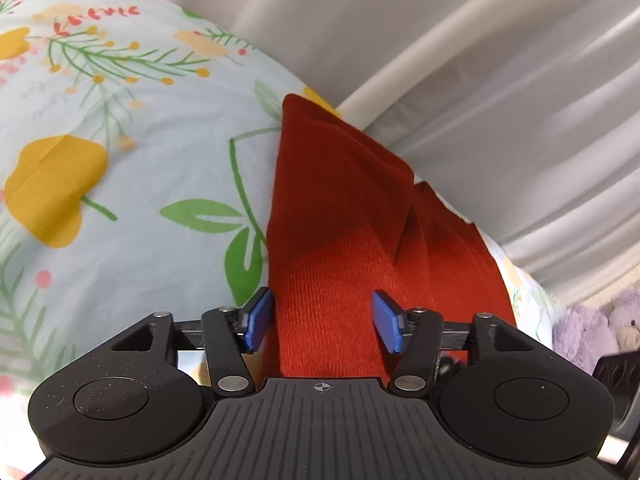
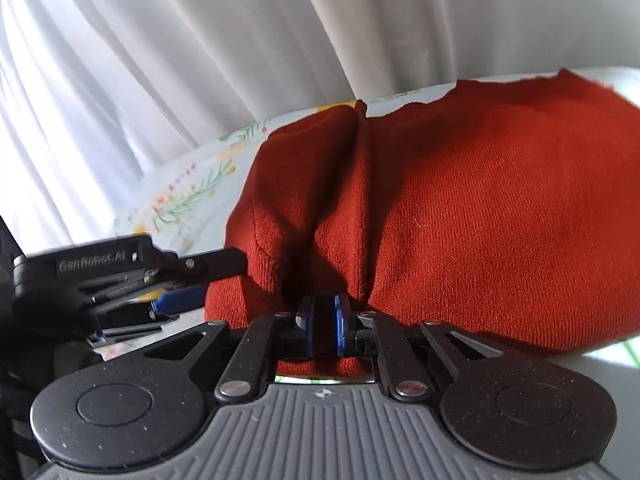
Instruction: Fold small clothes
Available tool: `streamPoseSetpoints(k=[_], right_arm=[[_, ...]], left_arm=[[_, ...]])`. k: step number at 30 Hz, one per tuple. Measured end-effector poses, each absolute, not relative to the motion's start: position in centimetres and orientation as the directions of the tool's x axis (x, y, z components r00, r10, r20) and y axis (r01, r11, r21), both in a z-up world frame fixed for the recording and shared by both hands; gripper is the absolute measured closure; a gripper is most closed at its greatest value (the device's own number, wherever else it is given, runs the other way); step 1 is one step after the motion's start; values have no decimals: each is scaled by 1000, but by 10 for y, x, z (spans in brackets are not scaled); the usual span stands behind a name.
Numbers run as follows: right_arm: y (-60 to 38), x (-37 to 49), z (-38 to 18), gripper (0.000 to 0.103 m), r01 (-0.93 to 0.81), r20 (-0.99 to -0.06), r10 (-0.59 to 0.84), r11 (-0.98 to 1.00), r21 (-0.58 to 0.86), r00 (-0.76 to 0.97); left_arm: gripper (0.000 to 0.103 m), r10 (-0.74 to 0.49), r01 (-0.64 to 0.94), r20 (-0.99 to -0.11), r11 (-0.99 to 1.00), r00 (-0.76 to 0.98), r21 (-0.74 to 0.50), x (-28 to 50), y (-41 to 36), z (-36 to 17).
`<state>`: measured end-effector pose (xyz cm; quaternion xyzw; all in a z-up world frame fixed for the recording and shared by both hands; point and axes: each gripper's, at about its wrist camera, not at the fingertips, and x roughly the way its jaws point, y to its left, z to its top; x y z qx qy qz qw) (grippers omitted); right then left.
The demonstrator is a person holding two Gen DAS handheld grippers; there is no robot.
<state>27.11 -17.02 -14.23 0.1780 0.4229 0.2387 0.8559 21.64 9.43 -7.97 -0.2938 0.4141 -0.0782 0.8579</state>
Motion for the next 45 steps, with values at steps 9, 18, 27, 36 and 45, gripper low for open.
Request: streamPoseSetpoints(k=[9, 18, 27, 36, 45], right_arm=[[-197, 316, -122, 55, -167, -550, 594, 753, 636, 587], [-178, 363, -143, 55, -106, -528, 682, 657, 747, 505], [-148, 363, -131, 92, -189, -628, 570, 801, 568, 529], [-146, 326, -70, 93, -351, -577, 378, 922, 163, 725], [-217, 337, -106, 93, -197, -645, 217, 975, 105, 733]], left_arm=[[15, -202, -298, -634, 751, 746, -590, 210, 124, -71], [15, -253, -280, -656, 754, 711, -594, 221, 102, -90], [16, -208, -301, -682, 781, 701, -547, 220, 100, -86], [16, -225, -250, -654, 796, 723, -551, 221, 82, -75], [16, -323, -162, -678, 820, 660, -548, 232, 37, -88]])
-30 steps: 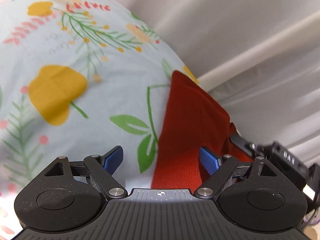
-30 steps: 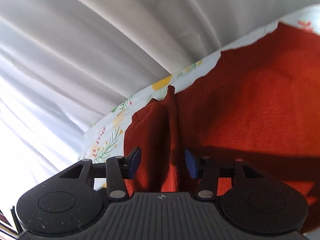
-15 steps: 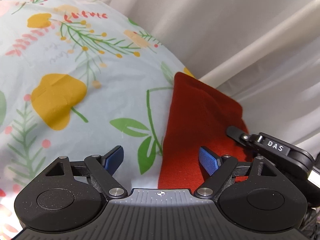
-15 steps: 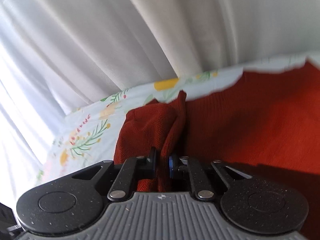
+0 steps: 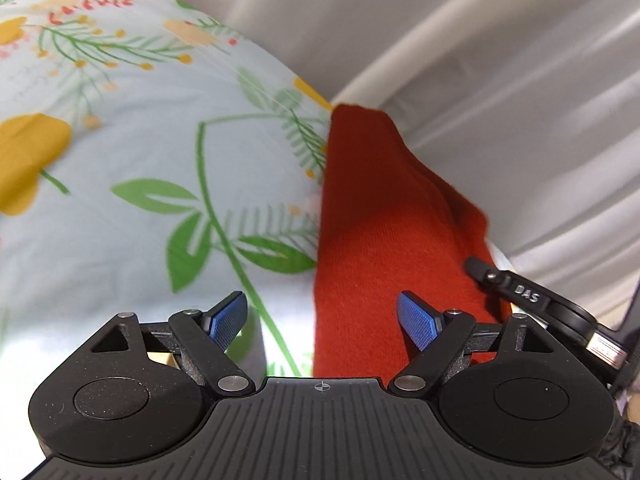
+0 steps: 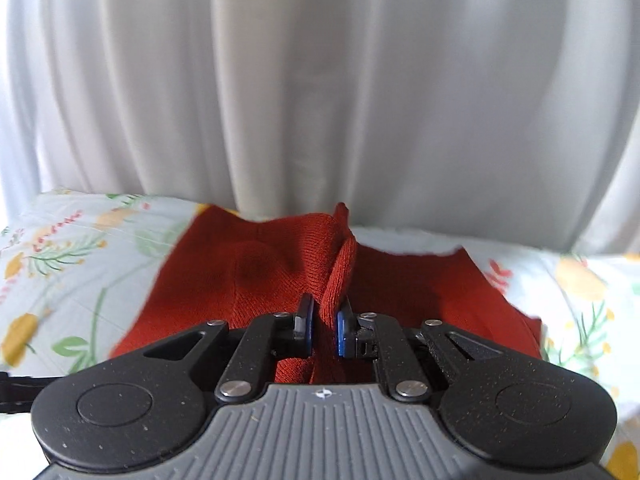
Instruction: Fold small clothes
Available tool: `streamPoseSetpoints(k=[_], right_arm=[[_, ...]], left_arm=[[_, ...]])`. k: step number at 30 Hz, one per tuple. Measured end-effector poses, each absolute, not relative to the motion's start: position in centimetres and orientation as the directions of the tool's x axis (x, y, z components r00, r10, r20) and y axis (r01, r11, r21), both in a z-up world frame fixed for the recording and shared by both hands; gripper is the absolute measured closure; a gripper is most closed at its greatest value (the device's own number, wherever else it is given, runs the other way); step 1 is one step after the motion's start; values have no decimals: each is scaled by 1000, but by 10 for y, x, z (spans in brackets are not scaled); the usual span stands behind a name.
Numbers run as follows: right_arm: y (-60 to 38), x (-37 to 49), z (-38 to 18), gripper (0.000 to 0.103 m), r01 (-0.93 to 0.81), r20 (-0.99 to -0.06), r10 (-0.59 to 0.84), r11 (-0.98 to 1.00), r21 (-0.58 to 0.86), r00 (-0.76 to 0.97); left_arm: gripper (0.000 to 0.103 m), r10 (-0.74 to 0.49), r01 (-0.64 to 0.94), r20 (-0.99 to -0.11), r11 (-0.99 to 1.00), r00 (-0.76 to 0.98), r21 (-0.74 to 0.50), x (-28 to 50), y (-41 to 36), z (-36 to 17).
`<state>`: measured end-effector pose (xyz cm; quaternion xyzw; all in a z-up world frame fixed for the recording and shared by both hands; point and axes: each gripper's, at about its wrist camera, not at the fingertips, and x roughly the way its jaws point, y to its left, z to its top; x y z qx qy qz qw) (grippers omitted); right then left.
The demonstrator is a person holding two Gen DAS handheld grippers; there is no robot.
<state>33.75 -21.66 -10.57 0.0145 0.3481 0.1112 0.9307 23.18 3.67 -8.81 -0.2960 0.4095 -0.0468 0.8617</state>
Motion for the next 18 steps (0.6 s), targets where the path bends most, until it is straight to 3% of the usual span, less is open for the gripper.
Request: streamPoseSetpoints(k=[3, 5, 7, 9, 12, 16, 17, 18], right_arm=[[-237, 335, -118, 88, -145, -672, 245, 969, 202, 699], [-256, 326, -118, 79, -105, -667, 292, 946, 306, 686], [-281, 313, -124, 53, -68, -643, 389, 883, 464, 659], [-304, 300, -138, 44, -48, -581, 529, 764, 644, 618], [-316, 290, -160, 42, -6, -489, 668, 594, 805, 561], [-300, 288, -163, 43, -38, -481, 691, 591, 806, 539], [-292, 289, -161, 46, -61, -495, 678, 620, 782, 544], [-284, 289, -156, 64, -82, -526, 644, 672, 736, 556]], left_arm=[[16, -325, -147, -688, 833, 649, -533, 230, 31, -91], [16, -323, -139, -693, 842, 644, -521, 225, 30, -90], [16, -321, -129, -698, 851, 640, -509, 220, 30, -88], [16, -310, -124, -707, 863, 636, -490, 213, 27, -87], [15, -306, -90, -715, 885, 629, -457, 200, 17, -85], [14, -269, -37, -738, 928, 618, -370, 194, -4, -88], [14, -249, -37, -745, 938, 619, -344, 195, -8, -89], [14, -239, -36, -747, 943, 620, -332, 197, -10, -90]])
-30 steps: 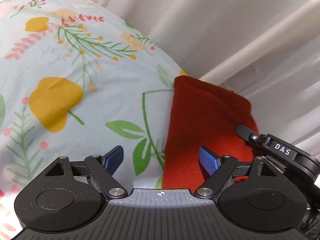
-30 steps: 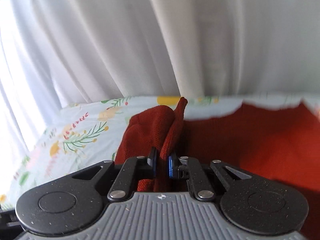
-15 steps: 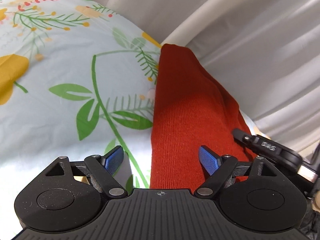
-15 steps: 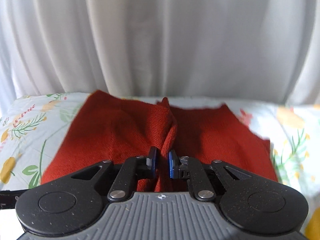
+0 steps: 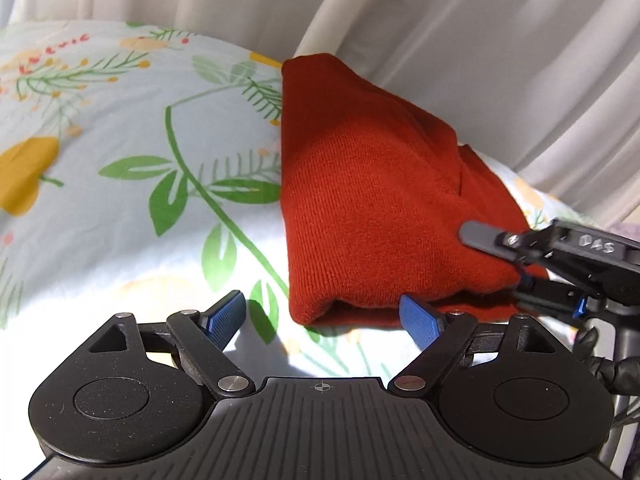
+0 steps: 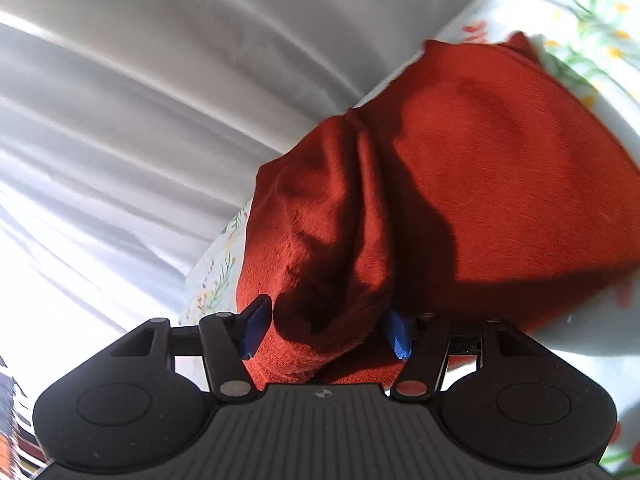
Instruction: Fold small clothes
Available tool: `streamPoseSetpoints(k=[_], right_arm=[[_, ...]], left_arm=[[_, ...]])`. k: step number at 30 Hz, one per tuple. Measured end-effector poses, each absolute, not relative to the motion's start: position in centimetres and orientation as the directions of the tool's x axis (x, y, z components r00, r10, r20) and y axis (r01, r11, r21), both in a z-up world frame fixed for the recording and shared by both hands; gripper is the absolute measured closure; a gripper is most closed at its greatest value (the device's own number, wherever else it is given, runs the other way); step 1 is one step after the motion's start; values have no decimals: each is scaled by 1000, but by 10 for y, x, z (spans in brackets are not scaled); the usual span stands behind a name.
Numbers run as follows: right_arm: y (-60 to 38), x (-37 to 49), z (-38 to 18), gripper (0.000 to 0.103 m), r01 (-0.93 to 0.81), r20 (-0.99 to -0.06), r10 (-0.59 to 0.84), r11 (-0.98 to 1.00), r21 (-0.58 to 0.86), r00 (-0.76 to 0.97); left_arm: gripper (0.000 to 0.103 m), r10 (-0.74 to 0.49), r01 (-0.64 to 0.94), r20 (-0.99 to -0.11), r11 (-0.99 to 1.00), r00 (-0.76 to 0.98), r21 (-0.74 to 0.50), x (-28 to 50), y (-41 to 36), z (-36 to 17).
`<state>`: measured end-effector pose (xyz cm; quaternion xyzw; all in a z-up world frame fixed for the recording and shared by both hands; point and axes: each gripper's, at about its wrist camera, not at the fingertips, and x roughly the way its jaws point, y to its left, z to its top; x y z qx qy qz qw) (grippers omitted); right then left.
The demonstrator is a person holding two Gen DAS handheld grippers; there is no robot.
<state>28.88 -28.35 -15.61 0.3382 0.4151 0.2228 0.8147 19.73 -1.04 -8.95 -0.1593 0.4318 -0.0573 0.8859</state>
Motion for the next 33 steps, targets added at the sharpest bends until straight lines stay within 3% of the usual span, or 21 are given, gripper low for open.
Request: streamPoseSetpoints(k=[1, 4, 7, 8, 10, 12, 17, 21, 24, 28, 29, 31, 32, 33], right_arm=[[-275, 289, -152, 84, -106, -558, 607, 725, 681, 566], [-265, 286, -140, 87, -128, -555, 571, 758, 640, 604], [-294, 287, -149, 89, -73, -408, 677, 562, 824, 613], [-298, 289, -153, 89, -48, -416, 669, 558, 828, 616], [-295, 292, -159, 90, -30, -541, 593, 690, 723, 596], [-288, 293, -160, 86, -80, -572, 600, 726, 683, 559], [-312, 304, -143, 63, -86, -516, 583, 710, 699, 627], [-309, 340, -141, 47, -74, -520, 587, 704, 706, 621], [-296, 362, -149, 47, -70, -554, 590, 719, 691, 587], [-285, 368, -149, 47, -99, -530, 630, 691, 716, 567], [-280, 368, -148, 49, -116, -529, 633, 695, 709, 565], [-268, 373, -146, 68, -154, -552, 619, 731, 664, 560], [-262, 375, -146, 72, -162, -571, 598, 757, 634, 562], [-257, 374, -144, 85, -168, -593, 573, 784, 597, 566]], left_arm=[[14, -234, -38, -746, 944, 623, -328, 199, -11, -90], [14, -215, -78, -745, 938, 631, -337, 202, -7, -90], [13, -201, -110, -734, 929, 649, -352, 199, 0, -88], [13, -197, -115, -738, 930, 646, -349, 198, 3, -89], [15, -213, -120, -749, 924, 627, -363, 197, 7, -90], [15, -250, -123, -748, 906, 615, -404, 194, 17, -87], [12, -217, -201, -699, 863, 681, -463, 205, 44, -70], [7, -208, -278, -715, 821, 668, -498, 234, 45, -87], [7, -202, -335, -731, 789, 651, -516, 249, 42, -104], [5, -212, -331, -713, 774, 668, -540, 253, 37, -110], [5, -219, -322, -708, 774, 672, -545, 253, 36, -110], [5, -242, -304, -699, 771, 673, -559, 253, 34, -111], [5, -248, -299, -698, 771, 672, -562, 253, 32, -111], [5, -251, -294, -699, 774, 670, -561, 252, 31, -111]])
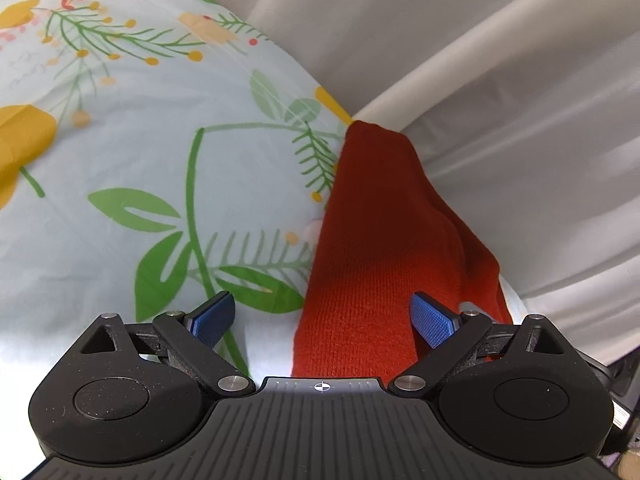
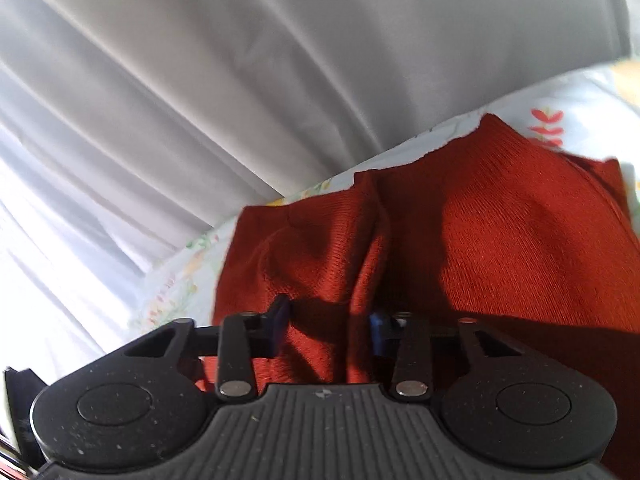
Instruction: Fold small clothes
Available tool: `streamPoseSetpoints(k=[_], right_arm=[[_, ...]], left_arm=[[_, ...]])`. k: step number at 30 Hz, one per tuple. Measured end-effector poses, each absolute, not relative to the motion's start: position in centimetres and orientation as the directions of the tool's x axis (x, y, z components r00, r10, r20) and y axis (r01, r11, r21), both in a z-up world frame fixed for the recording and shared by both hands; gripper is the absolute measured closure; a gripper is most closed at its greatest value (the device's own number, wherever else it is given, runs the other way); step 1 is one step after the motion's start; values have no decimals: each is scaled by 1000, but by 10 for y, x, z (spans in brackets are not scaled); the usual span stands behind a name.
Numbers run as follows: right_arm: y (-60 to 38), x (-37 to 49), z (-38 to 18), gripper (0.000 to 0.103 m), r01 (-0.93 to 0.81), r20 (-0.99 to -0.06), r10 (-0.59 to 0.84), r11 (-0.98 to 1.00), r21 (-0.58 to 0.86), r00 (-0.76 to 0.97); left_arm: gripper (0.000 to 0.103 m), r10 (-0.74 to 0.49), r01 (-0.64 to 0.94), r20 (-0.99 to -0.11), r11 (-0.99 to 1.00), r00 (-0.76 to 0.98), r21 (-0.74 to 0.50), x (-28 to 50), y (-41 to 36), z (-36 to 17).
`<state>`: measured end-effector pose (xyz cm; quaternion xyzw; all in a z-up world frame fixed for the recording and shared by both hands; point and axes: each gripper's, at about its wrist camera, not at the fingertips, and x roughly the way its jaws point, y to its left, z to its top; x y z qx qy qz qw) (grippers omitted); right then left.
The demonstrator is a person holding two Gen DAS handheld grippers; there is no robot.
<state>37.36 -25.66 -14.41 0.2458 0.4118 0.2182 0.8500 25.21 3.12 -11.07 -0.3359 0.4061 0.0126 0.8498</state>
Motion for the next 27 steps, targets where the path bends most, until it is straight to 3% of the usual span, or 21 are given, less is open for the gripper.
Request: streamPoseSetpoints(k=[4, 8, 13, 19, 24, 26, 27], right_arm=[[-236, 366, -129, 92, -212, -644, 432, 895, 392, 632], [-224, 337, -97, 93, -267, -572, 297, 954, 138, 764], [-247, 326, -88, 93, -194, -545, 169, 981, 13, 821], [-277, 322, -120, 93, -48, -573, -26, 992, -114, 819], [-321, 310, -118, 85, 12, -600, 82, 988, 152, 796], [-342, 294, -114, 72, 46, -595, 146, 954, 296, 790], [-355, 280, -115, 60, 64, -590, 185, 924, 376, 786]], left_arm=[[5, -239, -277, -702, 797, 671, -536, 245, 24, -104], [5, -194, -240, -694, 846, 693, -476, 229, 14, -88], [5, -182, -186, -699, 890, 692, -416, 212, -1, -83], [5, -211, -69, -723, 939, 658, -337, 196, -34, -90], [5, -198, -49, -737, 953, 646, -299, 194, -45, -95], [5, -190, -56, -738, 954, 647, -295, 194, -46, -93], [5, -179, -59, -739, 957, 650, -283, 193, -47, -92]])
